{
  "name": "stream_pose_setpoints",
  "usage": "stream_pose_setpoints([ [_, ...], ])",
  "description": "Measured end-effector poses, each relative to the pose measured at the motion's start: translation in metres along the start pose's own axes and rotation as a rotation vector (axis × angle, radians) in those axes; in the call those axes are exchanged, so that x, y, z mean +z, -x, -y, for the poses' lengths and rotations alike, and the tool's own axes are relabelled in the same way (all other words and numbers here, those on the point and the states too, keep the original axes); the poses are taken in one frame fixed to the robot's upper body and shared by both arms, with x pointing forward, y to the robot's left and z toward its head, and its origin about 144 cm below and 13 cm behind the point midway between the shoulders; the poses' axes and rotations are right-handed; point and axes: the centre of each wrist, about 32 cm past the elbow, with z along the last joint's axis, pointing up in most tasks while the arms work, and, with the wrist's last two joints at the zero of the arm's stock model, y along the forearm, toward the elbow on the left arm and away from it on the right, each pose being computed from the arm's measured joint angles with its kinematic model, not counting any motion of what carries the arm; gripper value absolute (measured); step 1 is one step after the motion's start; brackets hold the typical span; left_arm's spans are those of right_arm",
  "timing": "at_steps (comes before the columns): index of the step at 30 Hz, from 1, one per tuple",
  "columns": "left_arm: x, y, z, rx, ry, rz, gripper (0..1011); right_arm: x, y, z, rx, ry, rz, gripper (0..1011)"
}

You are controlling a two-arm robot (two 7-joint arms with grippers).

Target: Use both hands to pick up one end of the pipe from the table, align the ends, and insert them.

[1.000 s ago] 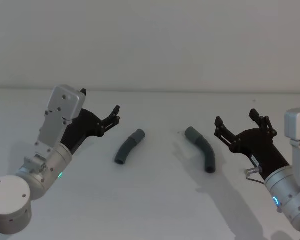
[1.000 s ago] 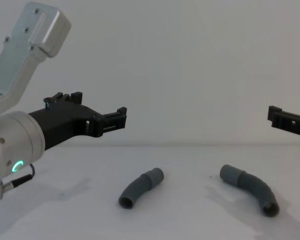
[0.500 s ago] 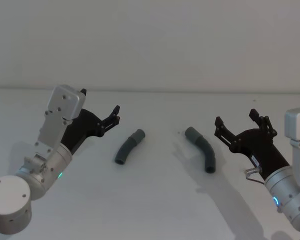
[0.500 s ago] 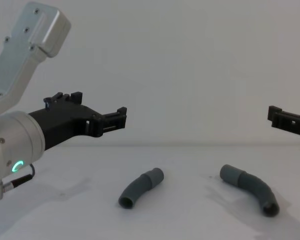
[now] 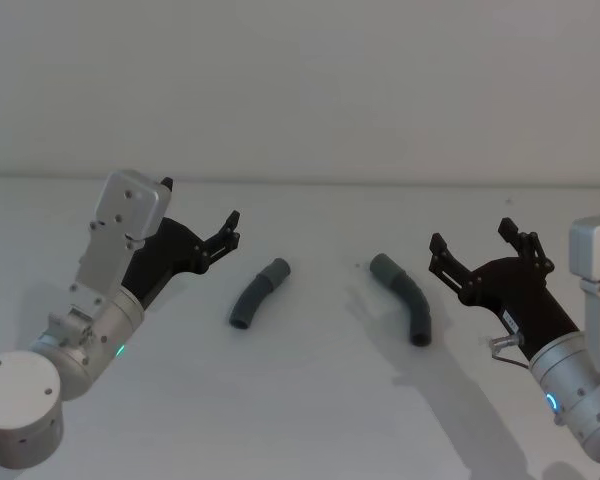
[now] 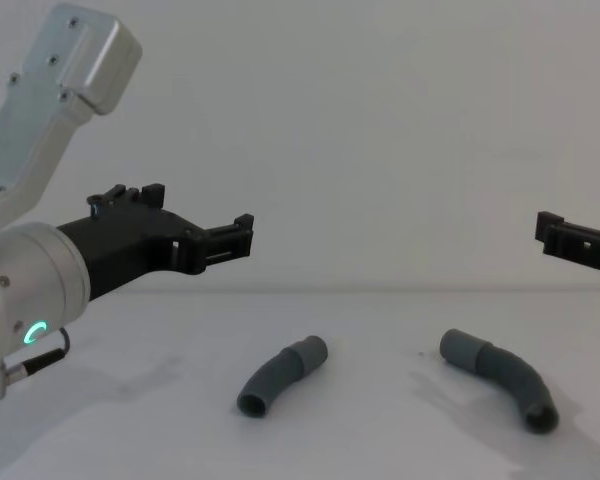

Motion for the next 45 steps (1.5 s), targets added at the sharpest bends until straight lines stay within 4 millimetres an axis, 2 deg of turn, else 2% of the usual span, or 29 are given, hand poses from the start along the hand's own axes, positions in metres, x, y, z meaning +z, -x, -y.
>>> stream_pose_setpoints([
  [31, 0.001, 0.000, 0.000, -0.013, -0.010, -0.007, 1001, 0.000, 0.000, 0.000, 0.000, 0.000, 0.000, 1000],
  [45, 0.015, -0.006, 0.004, -0.111, -0.112, -0.065, 1001, 0.000, 0.000, 0.000, 0.000, 0.000, 0.000, 1000],
])
